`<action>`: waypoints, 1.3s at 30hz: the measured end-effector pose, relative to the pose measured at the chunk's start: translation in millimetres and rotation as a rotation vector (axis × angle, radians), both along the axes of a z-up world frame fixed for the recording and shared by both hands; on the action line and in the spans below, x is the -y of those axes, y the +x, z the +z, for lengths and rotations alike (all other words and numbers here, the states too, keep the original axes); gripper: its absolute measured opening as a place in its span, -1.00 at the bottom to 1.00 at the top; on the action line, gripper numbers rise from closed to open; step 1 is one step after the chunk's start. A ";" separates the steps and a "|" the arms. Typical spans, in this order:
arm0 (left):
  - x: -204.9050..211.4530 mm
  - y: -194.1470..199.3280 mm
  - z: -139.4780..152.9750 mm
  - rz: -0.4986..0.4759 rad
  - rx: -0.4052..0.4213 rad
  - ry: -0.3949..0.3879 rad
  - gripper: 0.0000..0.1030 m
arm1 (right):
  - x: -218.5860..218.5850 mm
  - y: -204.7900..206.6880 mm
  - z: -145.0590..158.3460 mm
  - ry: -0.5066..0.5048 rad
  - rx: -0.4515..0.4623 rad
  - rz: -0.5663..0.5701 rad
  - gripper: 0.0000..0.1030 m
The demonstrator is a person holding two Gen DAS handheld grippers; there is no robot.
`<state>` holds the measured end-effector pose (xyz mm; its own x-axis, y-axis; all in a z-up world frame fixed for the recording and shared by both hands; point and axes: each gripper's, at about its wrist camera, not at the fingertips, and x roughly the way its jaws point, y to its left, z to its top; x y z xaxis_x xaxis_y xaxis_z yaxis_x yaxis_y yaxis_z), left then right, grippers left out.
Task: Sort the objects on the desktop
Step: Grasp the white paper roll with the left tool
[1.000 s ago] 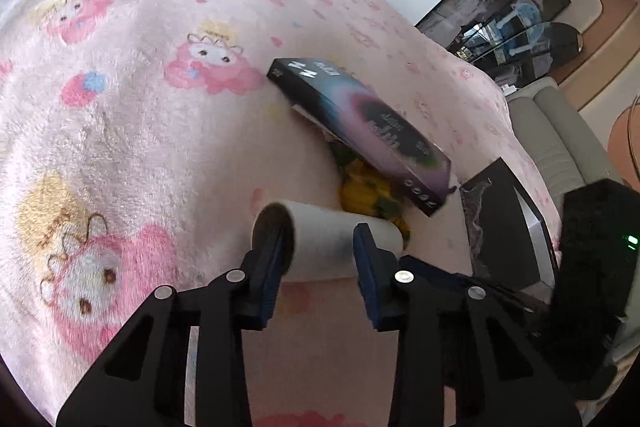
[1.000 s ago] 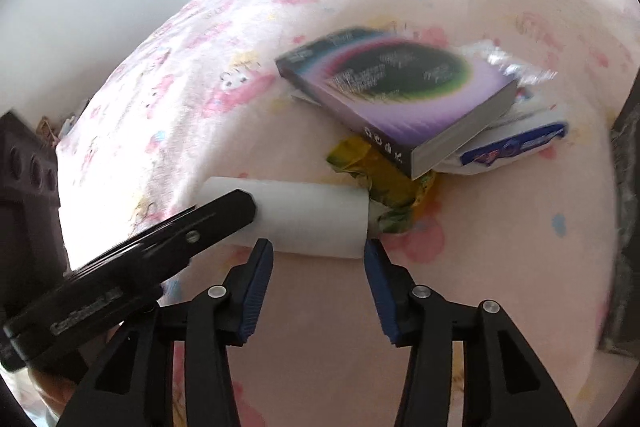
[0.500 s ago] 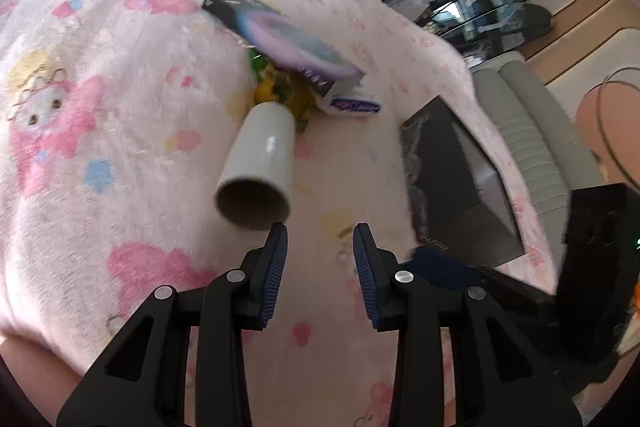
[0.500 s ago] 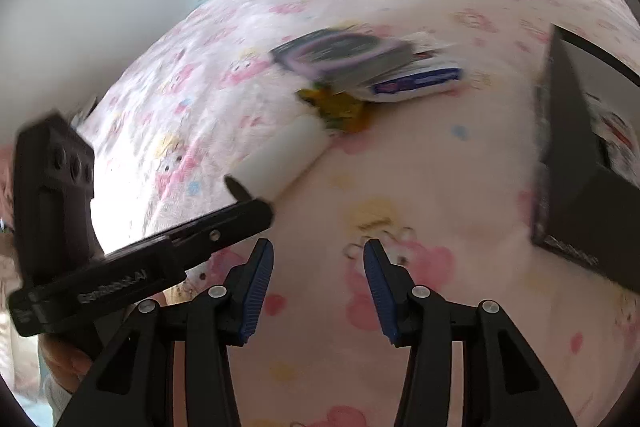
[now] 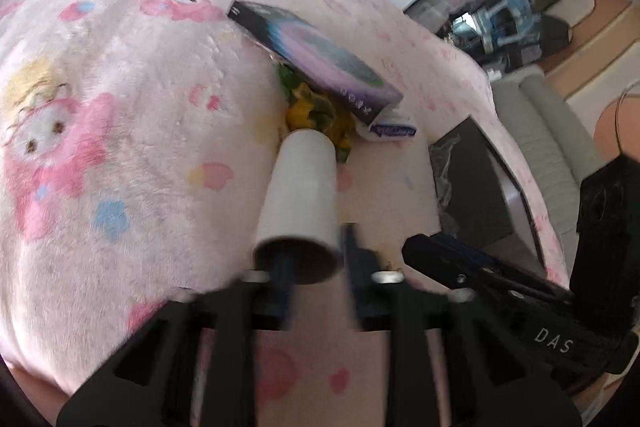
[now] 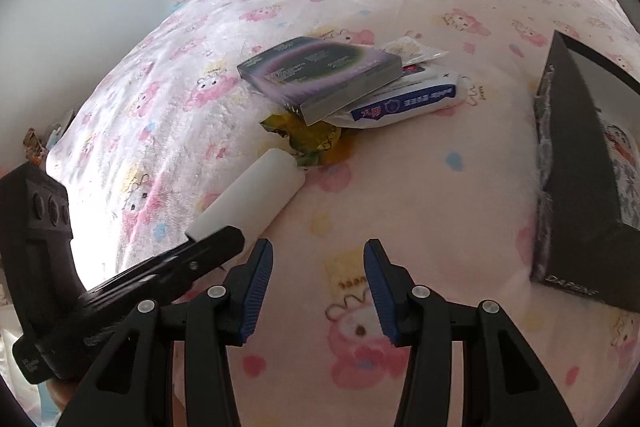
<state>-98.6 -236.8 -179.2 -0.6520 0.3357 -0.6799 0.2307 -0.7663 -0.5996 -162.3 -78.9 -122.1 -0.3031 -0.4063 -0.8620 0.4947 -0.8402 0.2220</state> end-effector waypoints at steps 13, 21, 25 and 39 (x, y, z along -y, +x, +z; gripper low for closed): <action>38.1 50.5 3.1 -0.014 0.011 0.105 -0.87 | 25.0 -4.5 -2.7 -0.045 0.031 0.076 -0.14; 48.6 52.7 -4.0 -0.011 0.016 0.137 -0.84 | 72.1 -32.1 -23.2 -0.166 0.129 0.209 -0.14; 48.7 51.6 -6.5 0.006 0.039 0.108 -0.70 | 67.9 -24.8 -27.3 -0.201 0.152 0.243 -0.10; 34.4 54.1 2.7 0.013 0.019 0.051 -0.17 | 15.0 45.3 -16.3 -0.102 0.125 0.259 -0.19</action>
<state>-44.5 -271.1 -176.5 -0.6434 0.3620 -0.6745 0.2522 -0.7317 -0.6332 -117.0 -93.9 -138.5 -0.0718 -0.5428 -0.8368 0.6532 -0.6596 0.3719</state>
